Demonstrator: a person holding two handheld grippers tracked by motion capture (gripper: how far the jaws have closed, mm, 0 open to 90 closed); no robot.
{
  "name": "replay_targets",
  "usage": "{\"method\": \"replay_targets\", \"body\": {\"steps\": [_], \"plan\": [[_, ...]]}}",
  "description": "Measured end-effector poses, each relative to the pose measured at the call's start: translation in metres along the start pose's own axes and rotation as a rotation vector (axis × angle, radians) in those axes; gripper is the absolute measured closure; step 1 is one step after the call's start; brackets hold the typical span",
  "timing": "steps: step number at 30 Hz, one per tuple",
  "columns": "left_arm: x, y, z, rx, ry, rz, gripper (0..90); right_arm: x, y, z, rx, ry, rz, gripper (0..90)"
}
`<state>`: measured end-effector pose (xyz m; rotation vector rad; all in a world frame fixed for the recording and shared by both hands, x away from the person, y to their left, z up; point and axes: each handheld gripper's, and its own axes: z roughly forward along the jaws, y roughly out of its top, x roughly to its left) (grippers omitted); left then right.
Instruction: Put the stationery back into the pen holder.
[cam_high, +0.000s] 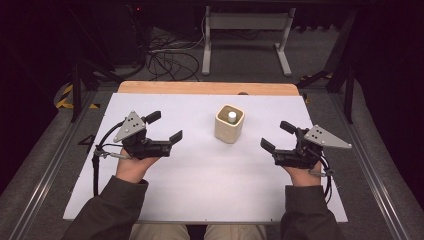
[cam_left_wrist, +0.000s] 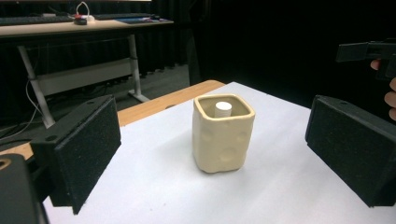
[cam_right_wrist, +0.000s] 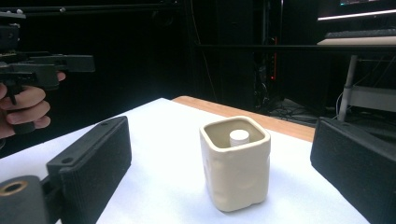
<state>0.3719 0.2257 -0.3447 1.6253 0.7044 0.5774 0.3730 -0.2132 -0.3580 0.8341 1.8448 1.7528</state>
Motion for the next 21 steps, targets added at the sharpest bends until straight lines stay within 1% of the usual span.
{"method": "replay_targets", "body": {"steps": [7, 11, 13, 14, 15, 21], "plan": [[0.004, -0.004, -0.012, -0.009, 0.005, -0.013, 4.2, 0.000, -0.002, 0.001, 0.006, -0.001, 0.005, 5.3], [0.004, -0.008, -0.018, -0.018, 0.009, -0.019, 4.1, -0.001, -0.002, 0.001, 0.007, 0.002, 0.021, 4.5], [0.005, -0.010, -0.022, -0.015, 0.012, -0.017, 4.2, -0.001, -0.002, 0.000, 0.006, 0.002, 0.020, 4.3], [0.005, -0.011, -0.023, -0.017, 0.015, -0.026, 4.2, -0.001, -0.002, 0.000, 0.005, 0.000, 0.020, 4.2], [0.007, -0.012, -0.025, -0.014, 0.017, -0.021, 4.2, -0.001, -0.002, 0.000, 0.005, 0.000, 0.019, 4.2], [0.008, -0.020, -0.035, -0.008, 0.027, -0.031, 4.2, -0.002, -0.004, -0.001, 0.001, -0.004, 0.025, 3.9]]}}
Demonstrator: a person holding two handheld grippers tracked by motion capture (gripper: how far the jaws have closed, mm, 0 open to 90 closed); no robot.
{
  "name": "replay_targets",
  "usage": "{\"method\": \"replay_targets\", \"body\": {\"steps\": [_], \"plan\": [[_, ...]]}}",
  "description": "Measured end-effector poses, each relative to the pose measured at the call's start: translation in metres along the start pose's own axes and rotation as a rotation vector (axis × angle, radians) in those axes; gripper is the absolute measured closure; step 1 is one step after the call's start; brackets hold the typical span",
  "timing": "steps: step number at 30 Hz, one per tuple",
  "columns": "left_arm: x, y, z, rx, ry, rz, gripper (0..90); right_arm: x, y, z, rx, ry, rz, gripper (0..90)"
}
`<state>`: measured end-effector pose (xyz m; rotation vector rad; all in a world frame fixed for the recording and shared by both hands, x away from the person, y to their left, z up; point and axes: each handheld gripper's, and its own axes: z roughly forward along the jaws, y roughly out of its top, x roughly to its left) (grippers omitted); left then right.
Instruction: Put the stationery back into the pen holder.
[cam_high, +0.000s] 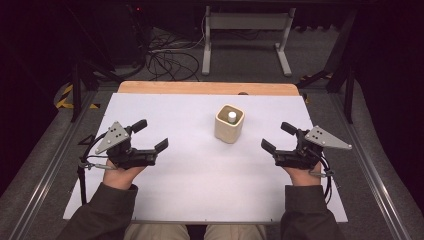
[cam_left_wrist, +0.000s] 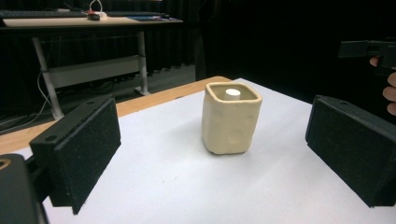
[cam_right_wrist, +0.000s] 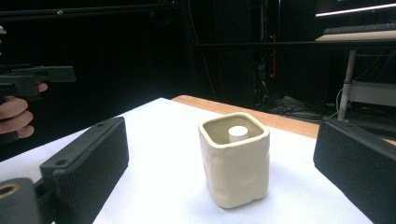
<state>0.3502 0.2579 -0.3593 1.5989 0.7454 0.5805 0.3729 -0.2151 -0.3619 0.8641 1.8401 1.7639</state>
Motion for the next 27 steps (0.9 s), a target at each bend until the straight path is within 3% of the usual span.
{"method": "replay_targets", "body": {"steps": [18, 27], "plan": [[0.011, -0.011, -0.030, -0.020, 0.029, -0.013, 4.2, -0.001, -0.008, -0.003, 0.010, -0.012, 0.006, 3.2], [0.016, -0.018, -0.037, -0.013, 0.046, -0.018, 4.2, -0.004, -0.009, -0.004, -0.012, -0.014, 0.016, 1.7]]}}
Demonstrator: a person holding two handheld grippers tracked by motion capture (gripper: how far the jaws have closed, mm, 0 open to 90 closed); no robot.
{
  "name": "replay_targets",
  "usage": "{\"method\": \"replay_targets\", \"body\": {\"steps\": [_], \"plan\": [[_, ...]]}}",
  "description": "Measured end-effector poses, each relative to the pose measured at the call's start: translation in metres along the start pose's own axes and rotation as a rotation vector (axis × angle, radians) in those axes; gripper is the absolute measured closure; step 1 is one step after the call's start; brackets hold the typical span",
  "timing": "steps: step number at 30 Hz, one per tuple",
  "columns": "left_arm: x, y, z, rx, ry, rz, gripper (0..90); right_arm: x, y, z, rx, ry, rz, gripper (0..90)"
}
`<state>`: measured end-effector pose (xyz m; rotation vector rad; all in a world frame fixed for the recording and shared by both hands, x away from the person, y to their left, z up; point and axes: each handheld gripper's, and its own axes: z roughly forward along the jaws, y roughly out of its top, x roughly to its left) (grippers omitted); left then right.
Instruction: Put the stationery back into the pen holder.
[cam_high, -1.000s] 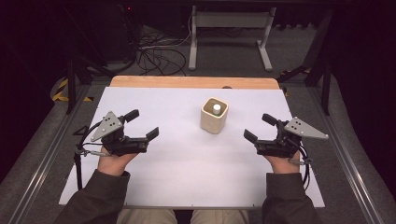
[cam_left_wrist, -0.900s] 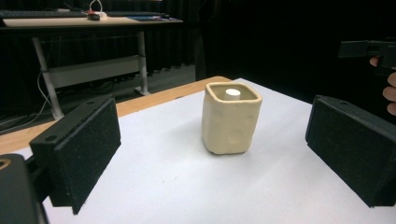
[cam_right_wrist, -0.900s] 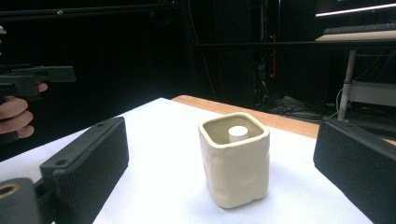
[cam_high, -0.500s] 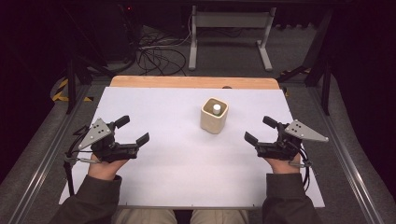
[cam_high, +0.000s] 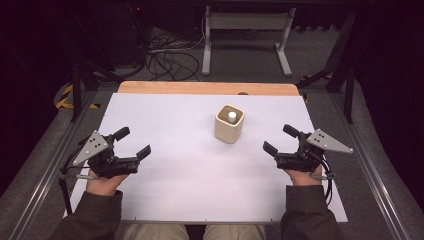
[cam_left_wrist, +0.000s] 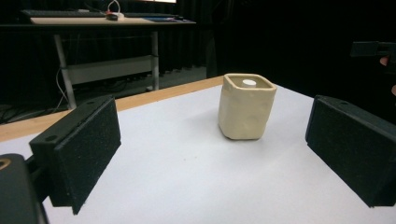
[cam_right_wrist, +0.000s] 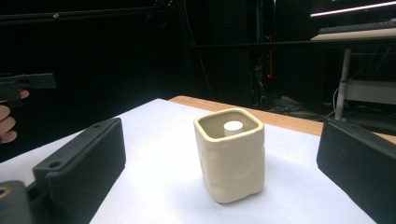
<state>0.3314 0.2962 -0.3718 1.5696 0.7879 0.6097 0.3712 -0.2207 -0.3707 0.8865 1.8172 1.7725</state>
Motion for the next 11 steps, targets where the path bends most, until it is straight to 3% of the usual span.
{"method": "replay_targets", "body": {"steps": [7, 11], "plan": [[0.0032, -0.0030, -0.0005, 0.014, 0.002, -0.016, 4.3, -0.0002, -0.0003, 0.0011, 0.005, 0.004, -0.002, 1.6], [0.0058, -0.0074, 0.0047, 0.057, -0.002, -0.027, 3.3, -0.0005, -0.0011, 0.0024, 0.015, 0.005, -0.002, 1.4]]}}
